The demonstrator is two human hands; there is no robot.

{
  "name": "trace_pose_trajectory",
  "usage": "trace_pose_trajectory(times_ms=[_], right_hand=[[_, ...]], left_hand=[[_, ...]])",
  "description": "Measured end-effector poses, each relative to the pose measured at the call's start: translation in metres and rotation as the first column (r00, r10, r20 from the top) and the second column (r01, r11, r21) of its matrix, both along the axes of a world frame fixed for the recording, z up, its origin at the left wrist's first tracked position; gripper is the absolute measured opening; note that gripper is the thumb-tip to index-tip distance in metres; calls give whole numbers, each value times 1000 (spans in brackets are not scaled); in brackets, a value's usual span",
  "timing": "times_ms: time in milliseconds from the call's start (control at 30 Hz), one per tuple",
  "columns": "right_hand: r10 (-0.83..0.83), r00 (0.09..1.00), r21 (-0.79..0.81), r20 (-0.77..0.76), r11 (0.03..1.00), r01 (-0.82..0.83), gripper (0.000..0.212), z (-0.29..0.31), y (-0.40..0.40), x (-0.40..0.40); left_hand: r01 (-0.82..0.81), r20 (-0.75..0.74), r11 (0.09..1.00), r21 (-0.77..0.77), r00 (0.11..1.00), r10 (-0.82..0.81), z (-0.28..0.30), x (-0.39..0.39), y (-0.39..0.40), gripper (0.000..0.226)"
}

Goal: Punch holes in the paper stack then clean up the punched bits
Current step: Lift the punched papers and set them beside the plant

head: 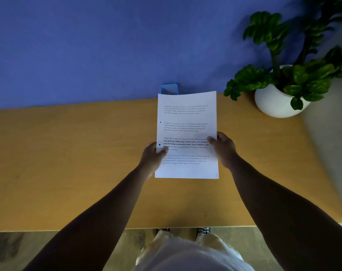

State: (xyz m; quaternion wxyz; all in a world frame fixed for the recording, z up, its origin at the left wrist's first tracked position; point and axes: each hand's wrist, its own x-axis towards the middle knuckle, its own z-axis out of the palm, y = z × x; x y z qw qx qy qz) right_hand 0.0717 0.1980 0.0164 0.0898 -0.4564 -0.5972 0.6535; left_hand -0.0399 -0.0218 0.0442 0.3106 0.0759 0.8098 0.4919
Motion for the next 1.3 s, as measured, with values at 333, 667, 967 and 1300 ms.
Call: trace_pose_trajectory(times_ms=[333, 667, 967, 1300], right_hand=[[34, 998, 66, -50, 997, -30, 13, 18, 5, 3], [81, 991, 25, -106, 997, -78, 14, 28, 3, 12], [57, 988, -43, -144, 997, -64, 19, 27, 8, 21], [37, 982, 92, -186, 996, -20, 27, 40, 3, 22]], left_hand=[[-121, 59, 991, -50, 991, 124, 8, -17, 0, 28], [-149, -37, 988, 41, 988, 151, 30, -43, 20, 25], [23, 54, 992, 123, 998, -30, 22, -19, 20, 11], [-95, -53, 960, 262, 992, 112, 24, 7, 37, 16]])
